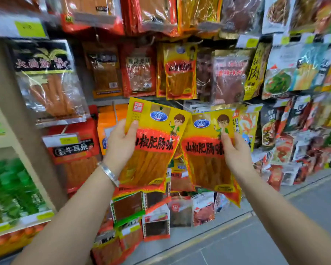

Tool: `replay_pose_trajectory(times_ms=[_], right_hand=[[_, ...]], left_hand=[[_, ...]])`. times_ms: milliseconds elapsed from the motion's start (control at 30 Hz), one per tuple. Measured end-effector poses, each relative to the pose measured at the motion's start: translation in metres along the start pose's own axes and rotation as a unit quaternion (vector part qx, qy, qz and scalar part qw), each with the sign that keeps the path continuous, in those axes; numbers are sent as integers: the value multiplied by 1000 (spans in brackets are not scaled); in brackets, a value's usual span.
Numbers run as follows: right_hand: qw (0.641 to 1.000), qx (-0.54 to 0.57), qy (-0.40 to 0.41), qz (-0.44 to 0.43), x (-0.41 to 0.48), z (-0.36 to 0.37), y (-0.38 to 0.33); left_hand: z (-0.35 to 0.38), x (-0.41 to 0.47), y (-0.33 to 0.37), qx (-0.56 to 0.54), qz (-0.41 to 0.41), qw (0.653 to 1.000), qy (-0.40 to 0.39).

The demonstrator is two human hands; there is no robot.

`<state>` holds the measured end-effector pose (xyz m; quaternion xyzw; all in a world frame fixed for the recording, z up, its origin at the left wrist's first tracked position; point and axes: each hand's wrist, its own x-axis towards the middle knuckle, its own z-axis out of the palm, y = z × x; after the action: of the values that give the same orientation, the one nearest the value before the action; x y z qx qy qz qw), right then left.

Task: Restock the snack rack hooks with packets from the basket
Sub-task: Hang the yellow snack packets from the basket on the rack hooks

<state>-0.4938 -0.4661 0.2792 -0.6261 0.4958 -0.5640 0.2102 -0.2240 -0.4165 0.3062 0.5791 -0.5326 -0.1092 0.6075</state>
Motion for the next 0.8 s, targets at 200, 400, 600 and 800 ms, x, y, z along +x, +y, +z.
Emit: replay_pose_trajectory(times_ms=[200, 400, 600, 800], right_hand=[[997, 59, 32, -23, 111, 9, -16], [987, 153, 45, 8, 216, 28, -31], [980, 198, 34, 10, 287, 48, -35], [971, 237, -9, 35, 327, 65, -22]], left_hand=[[32, 83, 14, -37, 50, 996, 61], [57, 158, 23, -65, 58, 992, 95], [85, 202, 31, -105, 49, 989, 89], [108, 223, 33, -112, 39, 990, 81]])
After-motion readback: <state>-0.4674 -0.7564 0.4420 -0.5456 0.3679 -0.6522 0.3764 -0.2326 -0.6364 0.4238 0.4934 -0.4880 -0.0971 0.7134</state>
